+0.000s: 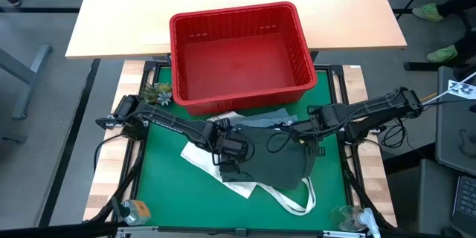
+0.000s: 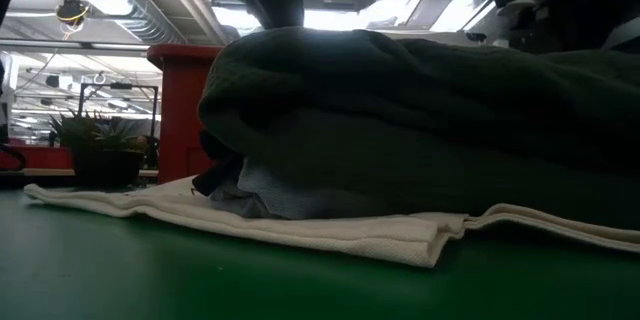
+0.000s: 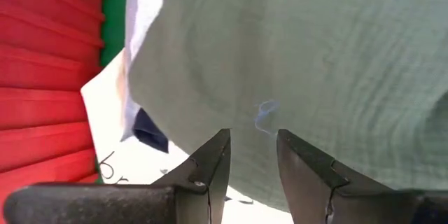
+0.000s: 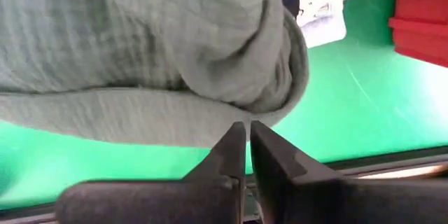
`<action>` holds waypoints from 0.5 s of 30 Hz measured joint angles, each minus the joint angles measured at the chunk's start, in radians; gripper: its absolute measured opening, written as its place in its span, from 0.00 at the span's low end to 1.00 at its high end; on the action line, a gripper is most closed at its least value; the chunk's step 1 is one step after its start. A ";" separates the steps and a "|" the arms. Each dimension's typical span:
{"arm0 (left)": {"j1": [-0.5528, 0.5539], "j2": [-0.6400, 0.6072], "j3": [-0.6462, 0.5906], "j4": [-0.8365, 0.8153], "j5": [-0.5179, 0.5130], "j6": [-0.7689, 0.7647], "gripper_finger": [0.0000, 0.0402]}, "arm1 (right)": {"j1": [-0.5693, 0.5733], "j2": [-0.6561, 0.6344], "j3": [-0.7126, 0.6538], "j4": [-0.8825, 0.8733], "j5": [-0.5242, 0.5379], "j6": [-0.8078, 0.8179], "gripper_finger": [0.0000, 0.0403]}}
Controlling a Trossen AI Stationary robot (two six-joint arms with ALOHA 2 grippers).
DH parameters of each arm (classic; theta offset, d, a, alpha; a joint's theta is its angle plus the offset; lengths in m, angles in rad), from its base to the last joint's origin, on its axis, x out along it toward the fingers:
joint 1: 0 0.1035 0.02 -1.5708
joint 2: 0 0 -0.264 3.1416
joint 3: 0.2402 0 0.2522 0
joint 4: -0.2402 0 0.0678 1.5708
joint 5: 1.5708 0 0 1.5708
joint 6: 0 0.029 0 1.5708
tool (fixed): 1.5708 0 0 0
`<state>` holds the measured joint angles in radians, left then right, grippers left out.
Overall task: Fold laundry
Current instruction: Fold the green shirt
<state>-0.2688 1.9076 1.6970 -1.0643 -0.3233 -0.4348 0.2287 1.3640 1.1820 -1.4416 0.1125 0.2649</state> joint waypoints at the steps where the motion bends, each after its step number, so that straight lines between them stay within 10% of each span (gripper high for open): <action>1: -0.003 0.000 0.000 0.002 0.000 -0.003 0.28 | 0.000 0.000 0.000 0.006 -0.002 0.000 0.07; 15: -0.060 0.000 0.000 0.092 0.000 -0.010 0.28 | 0.000 0.001 0.000 0.034 -0.047 0.046 0.43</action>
<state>-0.3288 1.9076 1.6970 -0.9719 -0.3237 -0.4444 0.2287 1.3647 1.1820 -1.4078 0.0651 0.3106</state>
